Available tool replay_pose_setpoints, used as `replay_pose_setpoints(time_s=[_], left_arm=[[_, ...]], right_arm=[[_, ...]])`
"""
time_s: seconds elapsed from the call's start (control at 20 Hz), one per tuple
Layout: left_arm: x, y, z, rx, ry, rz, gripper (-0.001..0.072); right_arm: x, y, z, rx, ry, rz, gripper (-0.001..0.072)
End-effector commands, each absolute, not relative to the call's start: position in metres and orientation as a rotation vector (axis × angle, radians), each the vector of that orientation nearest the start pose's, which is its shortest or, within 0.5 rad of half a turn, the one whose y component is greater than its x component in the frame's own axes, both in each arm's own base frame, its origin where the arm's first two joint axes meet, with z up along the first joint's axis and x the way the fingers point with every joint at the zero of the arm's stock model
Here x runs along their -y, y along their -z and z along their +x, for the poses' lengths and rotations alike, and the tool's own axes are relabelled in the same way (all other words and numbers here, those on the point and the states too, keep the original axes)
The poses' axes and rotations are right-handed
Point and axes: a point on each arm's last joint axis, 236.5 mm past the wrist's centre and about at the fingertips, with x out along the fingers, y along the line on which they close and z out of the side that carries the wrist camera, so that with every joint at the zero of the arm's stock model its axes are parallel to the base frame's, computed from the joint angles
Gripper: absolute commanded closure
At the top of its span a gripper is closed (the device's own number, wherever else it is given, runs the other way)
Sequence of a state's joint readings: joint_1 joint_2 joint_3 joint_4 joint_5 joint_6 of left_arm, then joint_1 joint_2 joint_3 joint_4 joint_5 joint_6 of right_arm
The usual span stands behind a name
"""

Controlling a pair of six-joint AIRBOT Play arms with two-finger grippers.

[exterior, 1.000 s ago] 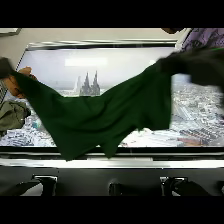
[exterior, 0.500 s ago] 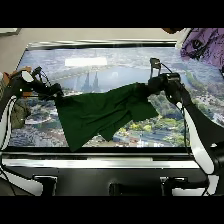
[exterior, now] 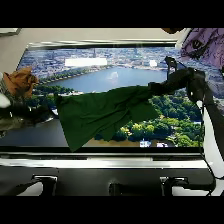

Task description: Fold the clothes and pants, and hang the long-sleeved shirts on hangers.

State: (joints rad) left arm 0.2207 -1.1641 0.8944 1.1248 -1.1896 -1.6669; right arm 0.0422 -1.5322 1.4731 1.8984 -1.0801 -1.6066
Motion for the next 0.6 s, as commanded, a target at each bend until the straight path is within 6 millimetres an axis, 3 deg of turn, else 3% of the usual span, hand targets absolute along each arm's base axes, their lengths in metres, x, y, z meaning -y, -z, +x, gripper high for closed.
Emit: replay_pose_setpoints(time_s=[0.0, 0.25, 0.55], left_arm=[[0.074, 0.057, 0.250, -1.335, -0.016, -0.936, 0.0092], [0.110, 0.096, 0.203, -1.400, 0.002, -0.990, 0.0092], [0.123, 0.109, 0.201, -1.422, 0.020, -0.927, 0.0094]], right_arm=[[-0.096, -0.037, 0.464, -1.177, -0.276, 0.280, 0.0680], [-0.097, -0.034, 0.453, -1.223, -0.289, 0.279, 0.0680], [-0.106, -0.034, 0.444, -1.257, -0.318, 0.309, 0.0681]])
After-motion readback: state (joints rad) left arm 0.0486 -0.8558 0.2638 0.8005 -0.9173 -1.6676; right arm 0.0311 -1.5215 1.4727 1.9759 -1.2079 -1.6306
